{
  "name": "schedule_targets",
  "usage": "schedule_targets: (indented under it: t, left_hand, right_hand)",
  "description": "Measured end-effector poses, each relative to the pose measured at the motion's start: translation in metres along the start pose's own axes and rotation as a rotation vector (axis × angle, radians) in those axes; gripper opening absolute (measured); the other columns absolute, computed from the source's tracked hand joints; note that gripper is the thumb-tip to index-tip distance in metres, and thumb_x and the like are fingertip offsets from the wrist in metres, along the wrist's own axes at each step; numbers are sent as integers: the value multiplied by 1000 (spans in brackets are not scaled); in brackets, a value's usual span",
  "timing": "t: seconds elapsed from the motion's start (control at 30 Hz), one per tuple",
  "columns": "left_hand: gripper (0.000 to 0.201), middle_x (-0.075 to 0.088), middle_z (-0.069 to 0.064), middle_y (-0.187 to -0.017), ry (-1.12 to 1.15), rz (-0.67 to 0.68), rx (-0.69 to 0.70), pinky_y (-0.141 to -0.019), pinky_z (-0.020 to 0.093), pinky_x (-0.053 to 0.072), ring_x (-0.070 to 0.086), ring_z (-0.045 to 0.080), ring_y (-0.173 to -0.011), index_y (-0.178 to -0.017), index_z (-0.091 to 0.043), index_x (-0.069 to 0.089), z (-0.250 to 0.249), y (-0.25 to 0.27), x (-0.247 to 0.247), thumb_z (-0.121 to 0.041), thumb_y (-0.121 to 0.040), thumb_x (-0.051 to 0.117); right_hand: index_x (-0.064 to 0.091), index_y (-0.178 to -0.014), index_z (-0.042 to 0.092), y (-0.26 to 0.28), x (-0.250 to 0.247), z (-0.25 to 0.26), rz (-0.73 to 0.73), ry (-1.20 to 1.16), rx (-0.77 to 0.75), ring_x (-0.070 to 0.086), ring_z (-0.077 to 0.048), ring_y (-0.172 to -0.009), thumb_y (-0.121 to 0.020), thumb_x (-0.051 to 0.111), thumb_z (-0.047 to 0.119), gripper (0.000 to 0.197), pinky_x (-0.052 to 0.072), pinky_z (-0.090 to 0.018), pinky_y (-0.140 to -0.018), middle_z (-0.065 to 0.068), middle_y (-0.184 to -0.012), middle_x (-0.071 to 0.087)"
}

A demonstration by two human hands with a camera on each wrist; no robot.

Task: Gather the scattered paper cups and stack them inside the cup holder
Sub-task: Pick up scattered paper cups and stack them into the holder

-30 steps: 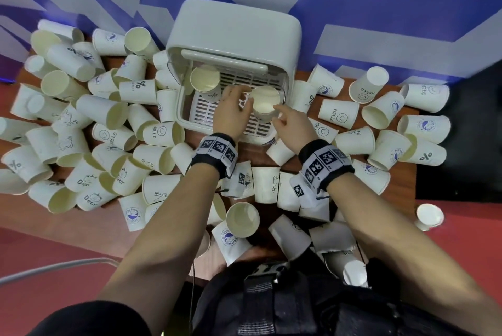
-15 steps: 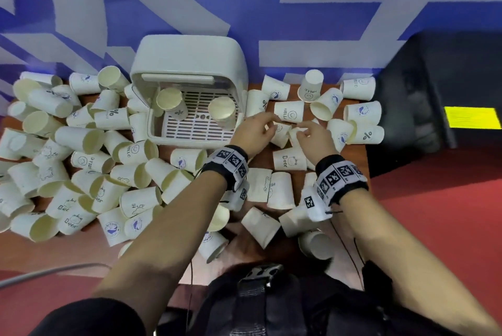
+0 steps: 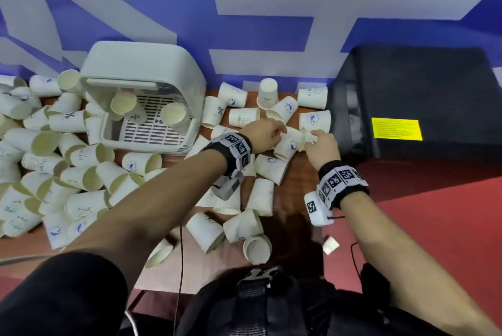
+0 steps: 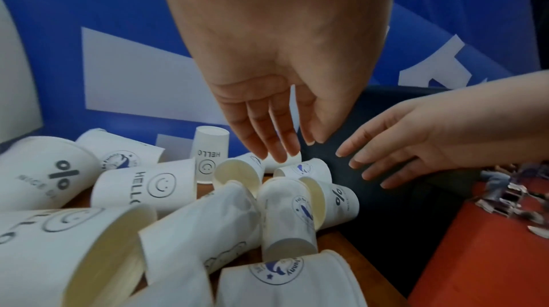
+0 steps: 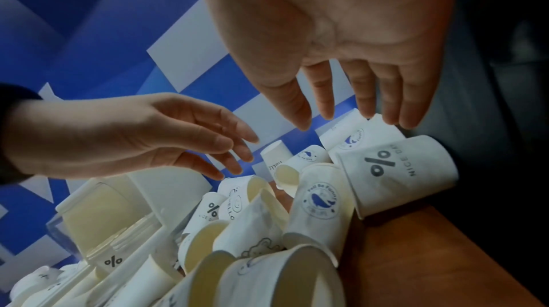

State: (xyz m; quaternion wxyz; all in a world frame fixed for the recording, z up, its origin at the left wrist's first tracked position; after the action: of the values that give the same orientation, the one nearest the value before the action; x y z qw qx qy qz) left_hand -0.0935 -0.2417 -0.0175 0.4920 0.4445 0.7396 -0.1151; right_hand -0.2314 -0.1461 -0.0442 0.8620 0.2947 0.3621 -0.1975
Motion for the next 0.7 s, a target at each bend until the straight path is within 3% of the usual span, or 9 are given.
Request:
schedule_targets:
  t: [0.23,0.4,0.6,0.7]
  left_hand:
    - [41,55,12,-129,-33,124,-35,-96,34,40,52,26,-117,-132,-12,49,-22,-35,32,-19,-92,55]
    - [53,52,13,-134,84,152,-118,-96,32,41,53,27,-118,-140,-9,39,-28,-59,51,-19,-91,57]
    - [55,56,15,-129,180,118,-190,-83,27,35,54,29,-116,-141,-9,35,-25,-80,66,-25,-93,57]
    - [55,60,15,-121,241,103,-242,-84,30,39,56,30,-110,-139,-12,39,-15,-83,72,-21,-89,61]
  right_hand:
    - [40,-138,9,-30,2,-21,111,122,47,41,-41,-124,-91,49,15,49,37,-41,-105,-23,-136,38]
    - [41,-136,7,-45,10,-26,153,113,30,41,-41,-123,-91,51,16,47,36,-43,-105,-23,-134,36]
    - [48,-128,7,-55,17,-26,84,217,3,35,-38,-122,-92,48,16,37,33,-43,-101,-20,-134,40]
    - [49,-127,6,-58,19,-28,75,235,-26,38,-38,-119,-92,47,15,37,33,-41,-98,-19,-128,49]
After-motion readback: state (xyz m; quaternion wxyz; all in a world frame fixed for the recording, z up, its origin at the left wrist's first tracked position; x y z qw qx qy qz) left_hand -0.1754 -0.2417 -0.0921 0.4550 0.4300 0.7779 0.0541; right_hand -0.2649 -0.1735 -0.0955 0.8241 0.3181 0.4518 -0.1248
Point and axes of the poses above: each hand's wrist, its own y-axis away from the middle knuckle, its own x-axis out of the palm, z = x × y, the point moved 5 cm from there along -y, towards the middle knuckle
